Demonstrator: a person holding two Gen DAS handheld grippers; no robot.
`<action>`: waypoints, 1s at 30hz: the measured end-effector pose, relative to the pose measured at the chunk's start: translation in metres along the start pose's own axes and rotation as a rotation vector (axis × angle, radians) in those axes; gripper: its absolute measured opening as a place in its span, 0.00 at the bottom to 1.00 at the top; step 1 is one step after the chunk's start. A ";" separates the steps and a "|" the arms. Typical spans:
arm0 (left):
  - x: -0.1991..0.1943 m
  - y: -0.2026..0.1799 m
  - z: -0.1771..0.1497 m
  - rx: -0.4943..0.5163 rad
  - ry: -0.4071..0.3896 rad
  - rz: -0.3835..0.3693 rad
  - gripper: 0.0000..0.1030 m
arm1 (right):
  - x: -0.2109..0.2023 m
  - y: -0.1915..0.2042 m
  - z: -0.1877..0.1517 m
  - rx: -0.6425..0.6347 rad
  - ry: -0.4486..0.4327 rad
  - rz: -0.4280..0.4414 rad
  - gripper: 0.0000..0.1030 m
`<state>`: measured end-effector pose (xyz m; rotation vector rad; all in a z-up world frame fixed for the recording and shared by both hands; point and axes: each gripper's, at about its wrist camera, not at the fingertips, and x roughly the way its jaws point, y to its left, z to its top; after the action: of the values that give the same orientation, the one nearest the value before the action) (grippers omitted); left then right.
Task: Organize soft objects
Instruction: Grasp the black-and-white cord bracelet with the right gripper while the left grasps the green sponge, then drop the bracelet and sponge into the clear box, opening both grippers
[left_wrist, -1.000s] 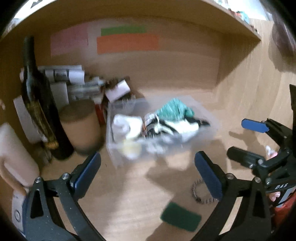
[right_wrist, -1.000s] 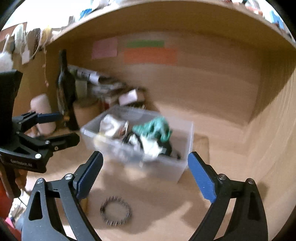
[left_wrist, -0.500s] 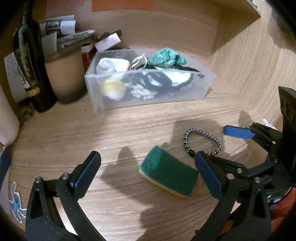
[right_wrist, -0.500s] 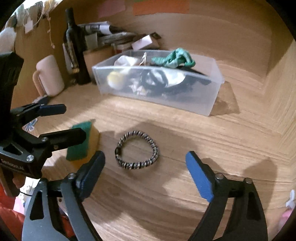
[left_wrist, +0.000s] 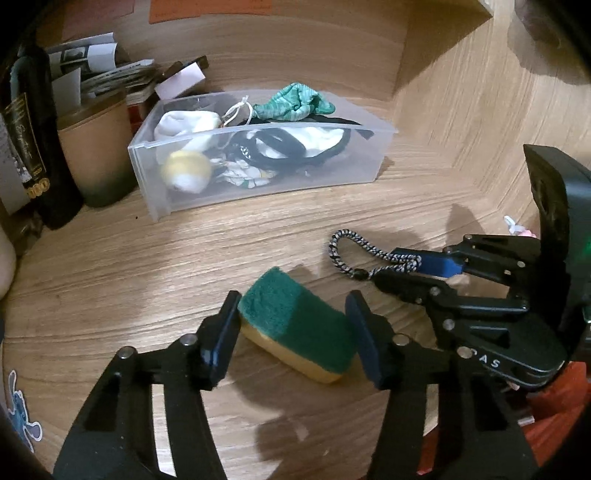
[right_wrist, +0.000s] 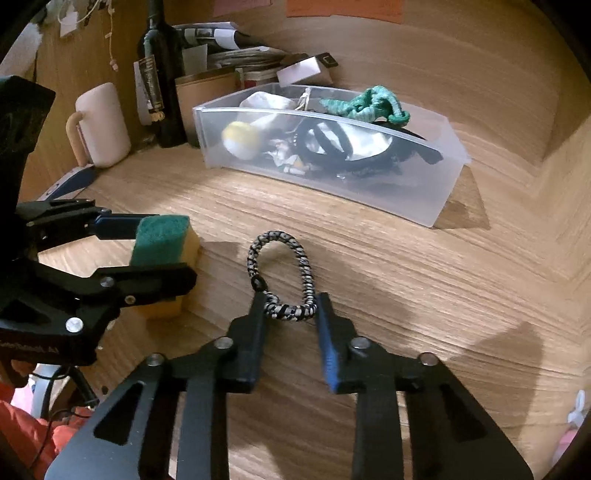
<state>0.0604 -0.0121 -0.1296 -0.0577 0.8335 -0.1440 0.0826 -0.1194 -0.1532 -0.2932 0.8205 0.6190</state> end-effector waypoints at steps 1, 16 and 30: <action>0.000 0.001 0.000 -0.004 -0.001 -0.005 0.51 | 0.000 -0.001 0.000 0.003 -0.004 -0.005 0.18; -0.011 0.026 0.030 -0.066 -0.078 -0.004 0.26 | -0.029 -0.023 0.025 0.050 -0.128 -0.036 0.16; -0.037 0.039 0.103 -0.042 -0.290 0.106 0.26 | -0.041 -0.041 0.076 0.066 -0.293 -0.021 0.16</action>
<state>0.1161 0.0318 -0.0378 -0.0722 0.5489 -0.0169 0.1313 -0.1325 -0.0718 -0.1454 0.5539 0.5972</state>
